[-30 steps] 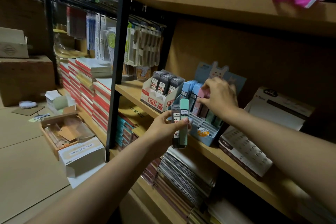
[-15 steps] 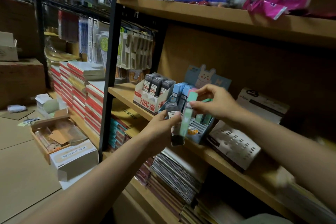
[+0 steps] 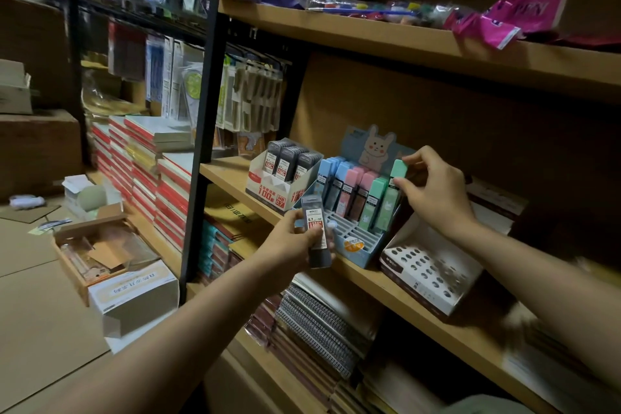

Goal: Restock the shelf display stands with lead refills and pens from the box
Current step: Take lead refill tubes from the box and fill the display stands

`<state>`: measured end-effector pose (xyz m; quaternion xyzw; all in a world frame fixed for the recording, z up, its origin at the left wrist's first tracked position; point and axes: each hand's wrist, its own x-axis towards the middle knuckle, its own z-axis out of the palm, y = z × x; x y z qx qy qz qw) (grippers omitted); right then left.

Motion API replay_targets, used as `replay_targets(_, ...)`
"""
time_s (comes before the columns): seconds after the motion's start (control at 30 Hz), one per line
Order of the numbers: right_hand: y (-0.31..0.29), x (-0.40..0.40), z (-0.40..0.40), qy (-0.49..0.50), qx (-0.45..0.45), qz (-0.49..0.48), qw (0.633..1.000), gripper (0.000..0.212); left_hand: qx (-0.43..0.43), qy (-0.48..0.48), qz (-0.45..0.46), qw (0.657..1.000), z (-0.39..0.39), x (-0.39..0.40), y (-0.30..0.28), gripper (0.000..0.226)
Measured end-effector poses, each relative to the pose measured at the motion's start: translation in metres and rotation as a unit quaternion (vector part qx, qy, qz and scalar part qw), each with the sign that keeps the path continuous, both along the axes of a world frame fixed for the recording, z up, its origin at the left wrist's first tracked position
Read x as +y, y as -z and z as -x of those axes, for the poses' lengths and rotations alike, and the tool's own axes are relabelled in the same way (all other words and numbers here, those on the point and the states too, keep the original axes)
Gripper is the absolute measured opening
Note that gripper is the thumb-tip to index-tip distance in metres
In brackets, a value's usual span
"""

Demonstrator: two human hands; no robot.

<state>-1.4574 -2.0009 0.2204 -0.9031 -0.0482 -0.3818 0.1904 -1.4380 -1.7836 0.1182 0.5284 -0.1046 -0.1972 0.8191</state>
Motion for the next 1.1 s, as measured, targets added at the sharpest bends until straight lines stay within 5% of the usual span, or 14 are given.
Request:
replay_targets(0.47, 0.029, -0.007, -0.010, 0.025, 0.071, 0.030, 0.997, 0.029, -0.022, 0.015, -0.024, 0.999, -0.002, -0.003, 0.004, 0.060)
replay_targets(0.83, 0.026, -0.006, -0.011, 0.085, 0.074, 0.060, 0.992, 0.017, -0.036, -0.005, 0.000, 0.999, -0.008, -0.005, 0.013, 0.040)
replay_targets(0.97, 0.021, 0.020, -0.008, -0.004, 0.022, 0.013, 1.000, 0.012, -0.071, -0.015, -0.041, 0.997, -0.009, -0.005, 0.011, 0.026)
replay_targets(1.1, 0.023, 0.062, -0.018, -0.097, 0.167, -0.018, 0.981, 0.029, -0.105, -0.015, -0.086, 0.991, -0.016, 0.001, 0.006, 0.022)
